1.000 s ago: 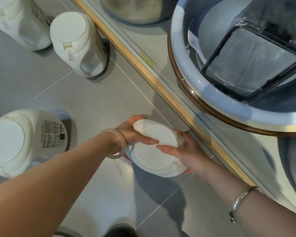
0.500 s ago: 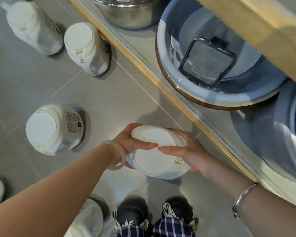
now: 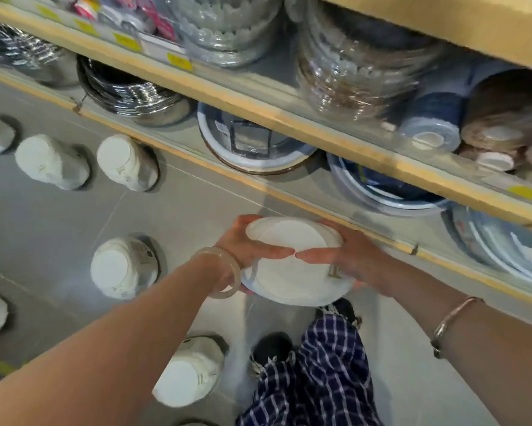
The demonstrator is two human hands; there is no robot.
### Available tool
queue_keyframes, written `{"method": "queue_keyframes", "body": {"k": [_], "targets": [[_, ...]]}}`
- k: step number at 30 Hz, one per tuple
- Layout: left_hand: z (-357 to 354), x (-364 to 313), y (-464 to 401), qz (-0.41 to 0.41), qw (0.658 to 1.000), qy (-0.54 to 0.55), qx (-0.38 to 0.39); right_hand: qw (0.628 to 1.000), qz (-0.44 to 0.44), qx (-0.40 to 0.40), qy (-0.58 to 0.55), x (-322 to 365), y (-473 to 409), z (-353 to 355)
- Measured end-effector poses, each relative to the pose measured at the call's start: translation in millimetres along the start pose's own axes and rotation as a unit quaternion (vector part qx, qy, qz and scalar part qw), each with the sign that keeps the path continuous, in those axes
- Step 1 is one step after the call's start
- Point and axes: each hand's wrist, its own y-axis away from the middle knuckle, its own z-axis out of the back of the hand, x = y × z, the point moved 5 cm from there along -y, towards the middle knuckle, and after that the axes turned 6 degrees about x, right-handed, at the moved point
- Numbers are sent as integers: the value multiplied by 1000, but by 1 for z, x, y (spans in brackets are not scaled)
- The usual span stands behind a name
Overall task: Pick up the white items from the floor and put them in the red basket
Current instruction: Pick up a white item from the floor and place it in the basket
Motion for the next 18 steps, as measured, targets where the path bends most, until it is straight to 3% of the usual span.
{"method": "queue_keyframes", "body": {"k": [7,14,18], "targets": [[-118,-33,65,-53,992,-92,61,993,21,-85,-81,-28,129,64],[-294,-54,111,-98,964,-188,158,966,45,-189,-168,-102,263,153],[-400,-39,136,-63,949,-233,201,945,50,-250,-203,-158,351,200]]}}
